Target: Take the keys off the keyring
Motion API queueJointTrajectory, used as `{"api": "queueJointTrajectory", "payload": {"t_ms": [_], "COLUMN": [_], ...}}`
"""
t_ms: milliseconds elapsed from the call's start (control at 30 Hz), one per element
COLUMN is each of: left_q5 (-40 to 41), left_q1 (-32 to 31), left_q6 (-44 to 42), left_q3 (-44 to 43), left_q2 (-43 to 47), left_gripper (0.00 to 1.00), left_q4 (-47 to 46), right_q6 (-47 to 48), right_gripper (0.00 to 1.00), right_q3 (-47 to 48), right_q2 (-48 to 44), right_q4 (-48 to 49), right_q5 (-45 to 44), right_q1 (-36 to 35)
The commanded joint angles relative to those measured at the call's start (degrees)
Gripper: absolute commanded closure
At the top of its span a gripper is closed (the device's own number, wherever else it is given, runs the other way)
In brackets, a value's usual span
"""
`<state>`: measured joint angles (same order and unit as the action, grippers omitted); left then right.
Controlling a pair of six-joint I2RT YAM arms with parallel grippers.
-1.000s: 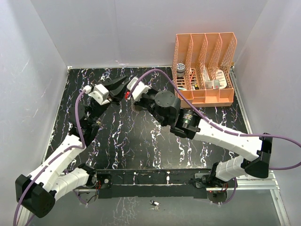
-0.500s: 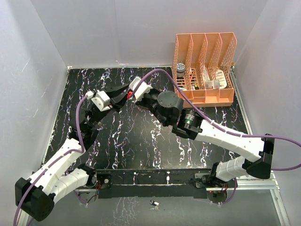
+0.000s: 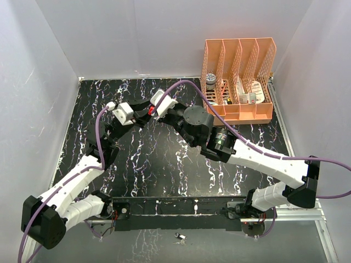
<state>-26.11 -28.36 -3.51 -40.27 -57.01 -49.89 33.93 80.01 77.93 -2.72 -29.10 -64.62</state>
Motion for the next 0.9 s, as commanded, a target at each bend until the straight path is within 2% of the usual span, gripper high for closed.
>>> {"api": "queueJointTrajectory", "payload": {"t_ms": [0,267,867], "left_q5": [-1.6,0.7,-3.7], "left_q1": [-0.2,-0.2,-0.2], "left_q6": [1.4,0.6,3.4], "left_q3": [-1.5,-1.0,-1.6], "left_q2": [1.1,3.7,2.5], "left_gripper": [0.77,0.77,0.77], "left_q4": [-4.3,-4.2,-4.5], "right_q6": [-0.9,-1.0,-0.8], "right_gripper": [1.00,1.00,1.00], "right_q3": [0.4,0.5,1.2], "right_q2": [-2.2,-2.2,-2.1], "right_q4": [5.0,5.2,5.1], "right_q5": [0.5,0.9,1.2], "right_q1": [-0.2,-0.2,-0.2]}}
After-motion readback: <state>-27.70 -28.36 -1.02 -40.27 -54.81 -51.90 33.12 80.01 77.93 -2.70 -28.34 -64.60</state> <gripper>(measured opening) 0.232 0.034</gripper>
